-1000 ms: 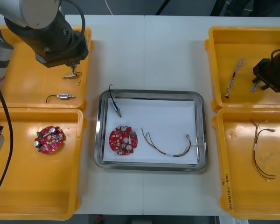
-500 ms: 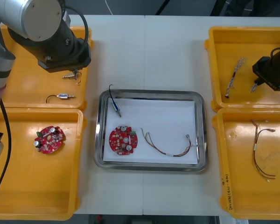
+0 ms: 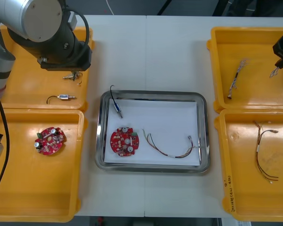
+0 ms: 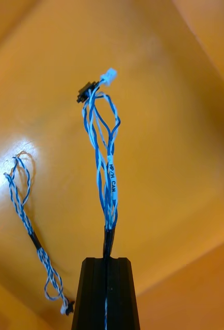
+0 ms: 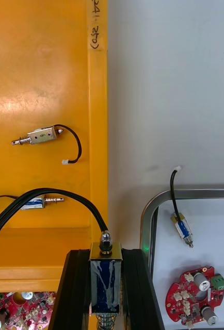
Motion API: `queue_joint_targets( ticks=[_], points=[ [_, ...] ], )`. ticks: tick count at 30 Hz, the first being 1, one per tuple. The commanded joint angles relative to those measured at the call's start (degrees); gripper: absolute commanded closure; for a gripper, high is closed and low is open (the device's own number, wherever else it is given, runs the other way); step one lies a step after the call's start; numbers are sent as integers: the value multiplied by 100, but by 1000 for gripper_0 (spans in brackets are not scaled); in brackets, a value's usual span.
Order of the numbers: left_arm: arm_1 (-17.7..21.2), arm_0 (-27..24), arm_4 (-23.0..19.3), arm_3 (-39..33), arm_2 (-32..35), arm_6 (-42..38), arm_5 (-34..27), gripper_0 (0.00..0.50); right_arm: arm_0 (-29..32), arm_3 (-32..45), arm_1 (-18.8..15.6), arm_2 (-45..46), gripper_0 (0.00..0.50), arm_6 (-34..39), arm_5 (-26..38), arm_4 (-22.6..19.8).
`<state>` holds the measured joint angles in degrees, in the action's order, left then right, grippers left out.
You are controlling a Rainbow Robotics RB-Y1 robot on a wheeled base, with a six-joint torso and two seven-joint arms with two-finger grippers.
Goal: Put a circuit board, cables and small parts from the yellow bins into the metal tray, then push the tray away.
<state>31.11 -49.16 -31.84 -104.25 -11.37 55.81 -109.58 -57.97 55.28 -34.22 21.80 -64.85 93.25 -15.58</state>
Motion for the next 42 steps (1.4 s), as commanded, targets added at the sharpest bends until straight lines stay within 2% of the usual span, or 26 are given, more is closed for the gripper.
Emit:
queue_joint_targets(
  ticks=[1,9,23,32,37,42],
  points=[
    [203,56,55,-218,38,0,-42,500,137,853,-349,-185,500,-1,572,-155],
    [203,56,38,-218,56,0,-42,500,374,2180,-366,-282,500,-177,1675,-463],
    [203,56,29,-209,82,0,-42,500,734,4079,-454,-871,500,-151,1675,-1720],
    [203,56,20,-218,82,-8,-42,500,1086,5230,-788,-1618,500,-221,1675,-2801],
    [203,56,20,-218,100,-17,-42,500,1121,5731,-920,-2084,500,-494,1675,-3416],
    [203,56,11,-218,126,0,-42,500,1121,6039,-911,-2365,500,-968,1675,-3829]
  ],
)
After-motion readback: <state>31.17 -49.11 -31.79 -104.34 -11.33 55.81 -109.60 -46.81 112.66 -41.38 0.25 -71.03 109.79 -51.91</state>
